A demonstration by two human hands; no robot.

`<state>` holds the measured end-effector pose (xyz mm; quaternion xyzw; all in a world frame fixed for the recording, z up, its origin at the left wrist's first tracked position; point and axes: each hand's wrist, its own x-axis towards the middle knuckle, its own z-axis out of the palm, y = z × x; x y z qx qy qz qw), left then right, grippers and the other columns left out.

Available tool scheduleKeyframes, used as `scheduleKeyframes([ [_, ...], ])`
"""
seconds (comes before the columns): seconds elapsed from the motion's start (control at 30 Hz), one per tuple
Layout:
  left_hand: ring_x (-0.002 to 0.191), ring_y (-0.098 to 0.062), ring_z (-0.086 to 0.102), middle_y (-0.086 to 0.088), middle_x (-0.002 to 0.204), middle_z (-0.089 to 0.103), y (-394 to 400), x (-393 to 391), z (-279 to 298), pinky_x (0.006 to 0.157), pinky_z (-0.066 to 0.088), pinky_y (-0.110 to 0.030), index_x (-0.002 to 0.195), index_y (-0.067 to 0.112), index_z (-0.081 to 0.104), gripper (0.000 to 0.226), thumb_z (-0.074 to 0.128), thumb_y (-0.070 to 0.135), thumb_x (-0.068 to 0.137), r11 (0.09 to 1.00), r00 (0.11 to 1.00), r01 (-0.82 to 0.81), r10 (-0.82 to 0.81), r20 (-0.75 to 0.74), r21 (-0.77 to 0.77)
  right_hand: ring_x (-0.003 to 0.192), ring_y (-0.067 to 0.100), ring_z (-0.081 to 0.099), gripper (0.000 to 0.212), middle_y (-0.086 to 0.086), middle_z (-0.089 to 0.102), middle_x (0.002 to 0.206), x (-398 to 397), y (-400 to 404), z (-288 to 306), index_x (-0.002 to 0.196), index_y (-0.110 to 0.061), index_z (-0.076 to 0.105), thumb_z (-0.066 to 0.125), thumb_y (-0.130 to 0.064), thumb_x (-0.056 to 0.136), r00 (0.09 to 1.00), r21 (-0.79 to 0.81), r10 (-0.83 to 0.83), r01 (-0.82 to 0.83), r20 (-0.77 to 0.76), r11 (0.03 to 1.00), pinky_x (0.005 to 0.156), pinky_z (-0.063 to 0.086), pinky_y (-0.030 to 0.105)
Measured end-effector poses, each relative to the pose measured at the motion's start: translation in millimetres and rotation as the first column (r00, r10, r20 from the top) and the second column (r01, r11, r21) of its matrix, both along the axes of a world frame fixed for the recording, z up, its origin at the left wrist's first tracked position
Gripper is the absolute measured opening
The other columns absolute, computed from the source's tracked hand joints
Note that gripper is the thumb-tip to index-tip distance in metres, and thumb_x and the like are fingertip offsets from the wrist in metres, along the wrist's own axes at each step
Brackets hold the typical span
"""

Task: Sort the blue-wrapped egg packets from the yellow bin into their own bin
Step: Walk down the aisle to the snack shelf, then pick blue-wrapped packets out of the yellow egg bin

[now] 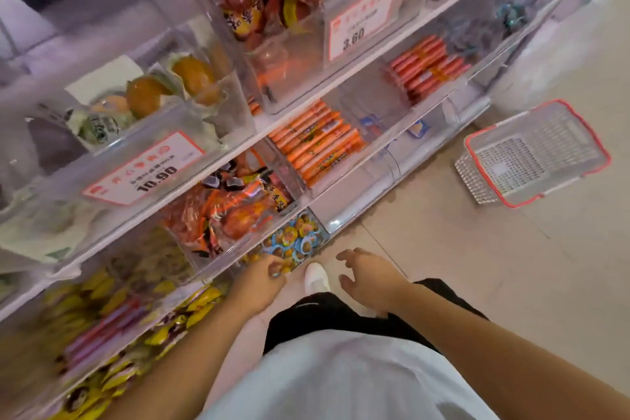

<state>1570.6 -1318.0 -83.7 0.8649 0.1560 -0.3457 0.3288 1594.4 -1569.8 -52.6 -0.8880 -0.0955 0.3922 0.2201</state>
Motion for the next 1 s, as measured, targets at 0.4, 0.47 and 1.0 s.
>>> scheduleKeyframes([
  [0.4,0.110,-0.028,0.063,-0.008,0.132,0.060,-46.8,-34.1,-56.4,0.090,0.052,-0.036,0.126,0.019,0.061,0.037,0.060,0.029,0.091,0.917,0.957,-0.287,0.262,0.124,0.277,0.140,0.037,0.034,0.055,0.023,0.036,0.152,67.5,1.1,-93.9,0.150,-0.005,0.031,0.043,-0.015,0.097,0.330,-0.319,0.889,-0.845,0.319,0.428,0.123,0.011,0.052],
  [0.47,0.118,-0.027,0.058,-0.006,0.138,0.056,-47.7,-32.2,-77.0,0.094,0.049,-0.033,0.133,0.023,0.057,0.042,0.059,0.031,0.092,0.913,0.961,-0.261,0.215,0.176,0.314,0.133,0.041,0.042,0.050,0.027,0.042,0.146,68.6,11.2,-117.2,0.144,-0.003,0.037,0.043,-0.013,0.096,0.192,-0.337,0.896,-0.878,0.400,0.339,0.120,0.019,0.054],
  [1.0,0.129,-0.027,0.048,0.005,0.132,0.057,-11.3,-21.2,-224.1,0.104,0.039,-0.039,0.129,0.031,0.060,0.049,0.069,0.044,0.083,0.710,0.666,-0.379,-0.235,0.708,0.593,0.121,0.033,0.050,0.050,0.005,0.053,0.134,73.3,53.2,-255.8,0.144,-0.023,0.040,0.025,-0.044,0.101,0.153,-0.358,0.653,-0.733,0.742,0.578,0.104,0.041,0.045],
])
